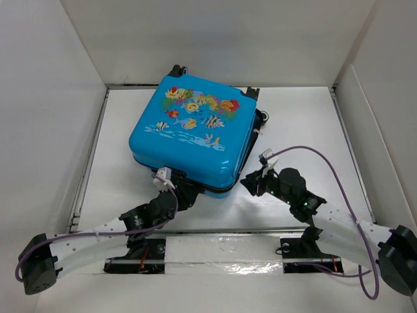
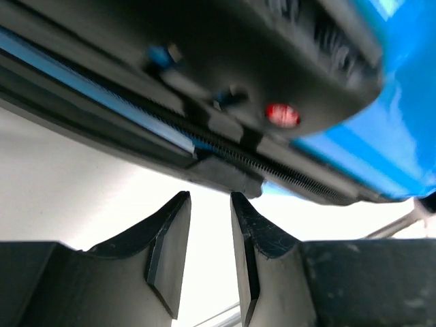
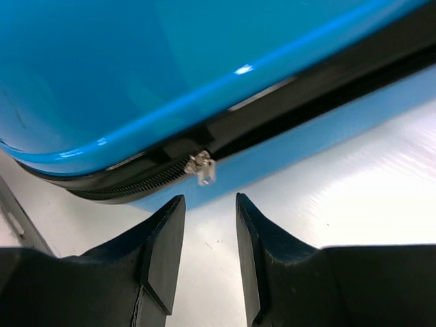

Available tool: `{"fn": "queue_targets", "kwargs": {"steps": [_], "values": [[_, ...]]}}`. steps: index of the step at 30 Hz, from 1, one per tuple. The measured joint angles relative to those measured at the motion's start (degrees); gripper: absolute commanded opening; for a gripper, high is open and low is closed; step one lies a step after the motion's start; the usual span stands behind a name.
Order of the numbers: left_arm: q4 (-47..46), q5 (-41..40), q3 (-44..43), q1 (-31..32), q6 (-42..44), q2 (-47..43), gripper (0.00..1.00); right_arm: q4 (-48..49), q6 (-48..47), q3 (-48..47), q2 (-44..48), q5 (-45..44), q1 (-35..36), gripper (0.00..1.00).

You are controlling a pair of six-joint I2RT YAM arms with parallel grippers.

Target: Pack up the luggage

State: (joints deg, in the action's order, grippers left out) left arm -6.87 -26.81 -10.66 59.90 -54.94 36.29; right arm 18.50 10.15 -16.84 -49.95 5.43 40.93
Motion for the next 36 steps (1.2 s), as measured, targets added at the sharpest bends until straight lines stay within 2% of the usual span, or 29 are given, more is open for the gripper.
{"fn": "queue_targets", "kwargs": {"steps": [10, 21, 24, 25, 27, 28, 31, 34, 36], "values": [[-0.7, 3.9, 0.0, 0.8, 4.1, 1.1, 0.22, 2.7, -5.9, -2.7, -8.2, 2.5, -0.4, 0.48], [-1.6, 7.3, -0.3, 0.8, 7.8, 1.8, 0.21, 6.0, -8.5, -2.9, -9.0, 5.6, -2.8, 0.46], [-2.4, 7.7, -0.6, 0.8, 8.3, 3.2, 0.21, 6.4, -8.8, -2.9, -9.2, 8.2, -3.4, 0.41], [-2.8, 8.0, -0.6, 0.8, 8.4, 3.4, 0.21, 6.6, -8.9, -2.9, -9.4, 9.1, -3.4, 0.35], [-3.5, 8.4, -0.6, 0.8, 8.6, 3.4, 0.21, 7.2, -8.9, -3.0, -10.0, 10.9, -3.5, 0.29], [-3.9, 8.5, -0.6, 0.8, 8.7, 3.4, 0.21, 7.3, -8.9, -3.0, -10.2, 11.7, -3.5, 0.21], [-4.5, 8.9, -0.6, 0.8, 9.1, 3.6, 0.21, 7.3, -9.0, -3.1, -10.5, 13.2, -3.8, 0.07], [-4.9, 9.0, -0.6, 0.8, 9.5, 3.8, 0.21, 7.3, -8.9, -3.1, -10.4, 13.6, -3.9, 0.0], [-5.5, 9.1, -0.7, 0.8, 9.9, 3.8, 0.21, 7.3, -8.7, -3.1, -10.4, 13.4, -3.7, 0.0]]}}
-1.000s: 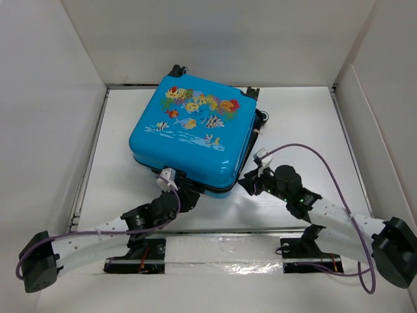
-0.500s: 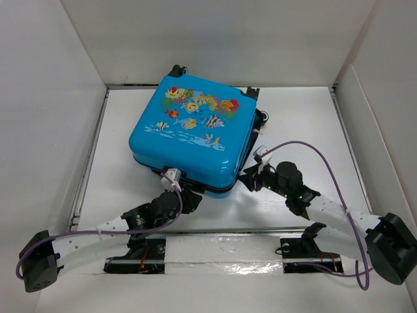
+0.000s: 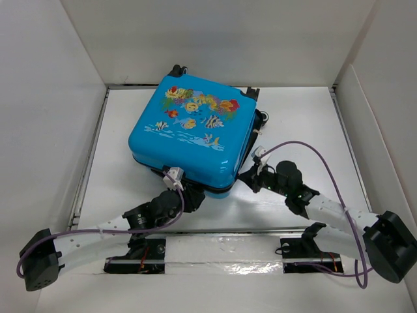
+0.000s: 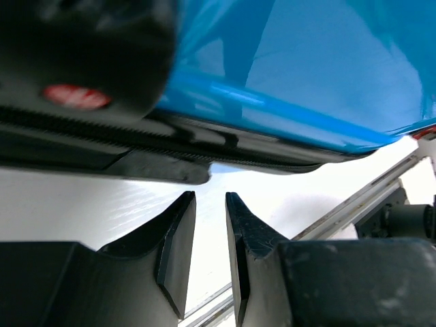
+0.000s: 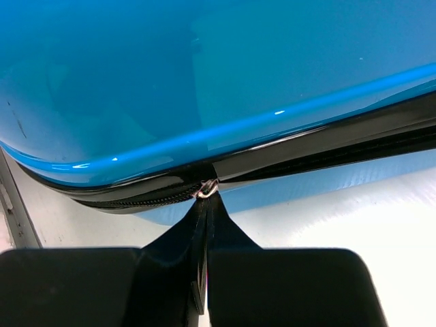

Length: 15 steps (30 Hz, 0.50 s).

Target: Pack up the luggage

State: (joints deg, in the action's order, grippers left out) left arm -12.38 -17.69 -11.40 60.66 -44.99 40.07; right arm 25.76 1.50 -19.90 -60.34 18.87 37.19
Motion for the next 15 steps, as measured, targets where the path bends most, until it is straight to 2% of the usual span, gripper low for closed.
{"fn": "queue_targets", "kwargs": {"steps": [6, 15], "values": [[-3.4, 0.6, -2.2, 0.1, 1.2, 3.1, 0.21, -0.3, 2.4, 1.9, 3.3, -5.1, 3.0, 0.0], [-8.5, 0.0, -4.3, 0.4, 3.0, 9.5, 0.22, -7.8, 10.3, 3.8, 12.9, -13.9, 15.4, 0.0]]}}
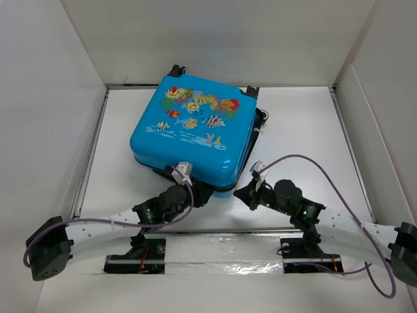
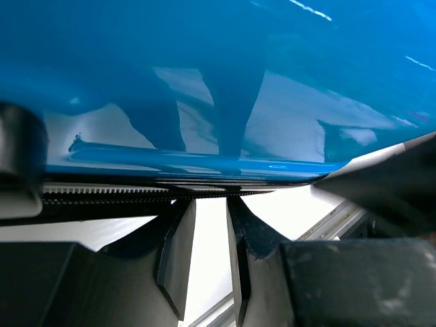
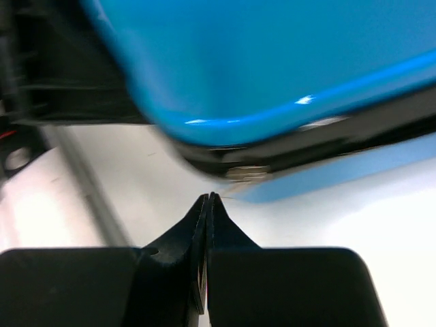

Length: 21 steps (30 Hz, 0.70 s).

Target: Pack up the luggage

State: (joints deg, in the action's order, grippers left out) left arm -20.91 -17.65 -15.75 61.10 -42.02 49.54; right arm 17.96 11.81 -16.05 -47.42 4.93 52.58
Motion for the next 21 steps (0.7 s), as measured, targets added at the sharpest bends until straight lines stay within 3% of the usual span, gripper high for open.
{"fn": "queue_targets", "kwargs": {"steps": [4, 9, 14, 18, 21], "values": [[-2.7, 0.2, -1.5, 0.2, 0.1, 4.2, 0.22, 0.0, 4.0, -0.1, -2.3, -1.8, 8.7, 0.0], [-5.6, 0.6, -2.9, 0.3, 0.3, 8.4, 0.22, 0.1, 9.7, -2.8, -12.3, -8.0, 19.6, 0.0], [-6.2, 1.2, -3.5, 0.3, 0.3, 9.6, 0.23, 0.4, 14.1, -8.1, -19.4, -17.1, 23.6, 0.0], [-3.4, 0.3, -3.3, 0.3, 0.2, 4.3, 0.24, -0.2, 16.7, -7.0, -14.8, -24.9, 24.0, 0.0], [-2.3, -1.0, -2.5, 0.0, -0.2, -3.4, 0.24, -1.9, 17.5, -3.0, -5.6, -27.5, 21.4, 0.18]]}}
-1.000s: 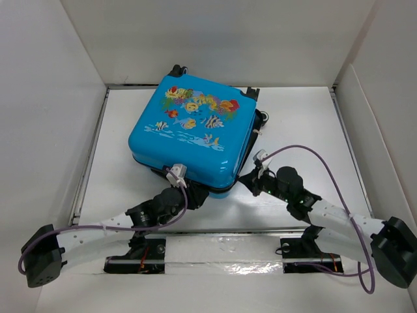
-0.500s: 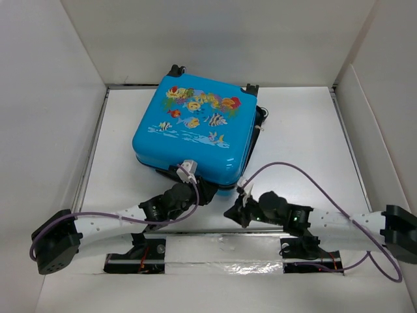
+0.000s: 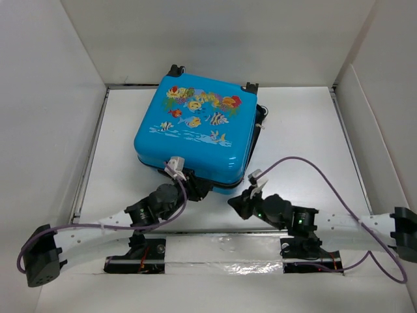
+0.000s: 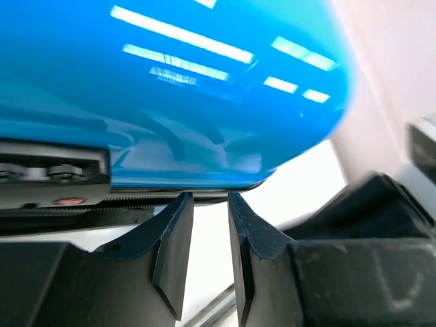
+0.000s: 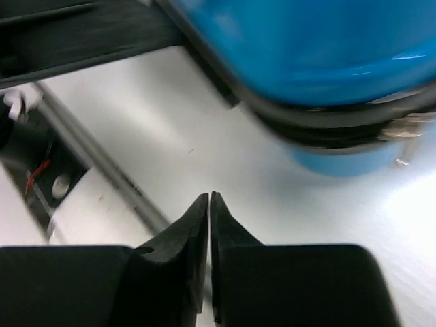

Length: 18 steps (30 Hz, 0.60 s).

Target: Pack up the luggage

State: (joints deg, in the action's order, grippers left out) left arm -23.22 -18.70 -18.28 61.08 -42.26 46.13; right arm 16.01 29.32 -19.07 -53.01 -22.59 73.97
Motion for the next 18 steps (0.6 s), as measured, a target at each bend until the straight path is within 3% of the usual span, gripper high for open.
{"fn": "queue_targets", "kwargs": {"steps": [1, 4, 7, 18], "values": [[0.4, -0.2, 0.4, 0.0, -0.2, -2.3, 0.24, -0.5, -0.1, 1.1, 3.0, -0.2, -1.5, 0.29], [1.9, -0.4, 1.2, -0.1, -0.9, -5.7, 0.24, -3.6, -0.4, 3.0, 10.0, -0.3, -7.0, 0.48], [3.5, -0.1, 1.7, -0.1, -1.3, -6.2, 0.24, -6.7, -0.8, 3.1, 13.3, 0.2, -11.5, 0.57], [5.8, 1.4, 3.4, -0.1, -1.7, -4.7, 0.24, -7.5, -9.6, 3.0, 8.1, 11.1, -24.3, 0.58]]}}
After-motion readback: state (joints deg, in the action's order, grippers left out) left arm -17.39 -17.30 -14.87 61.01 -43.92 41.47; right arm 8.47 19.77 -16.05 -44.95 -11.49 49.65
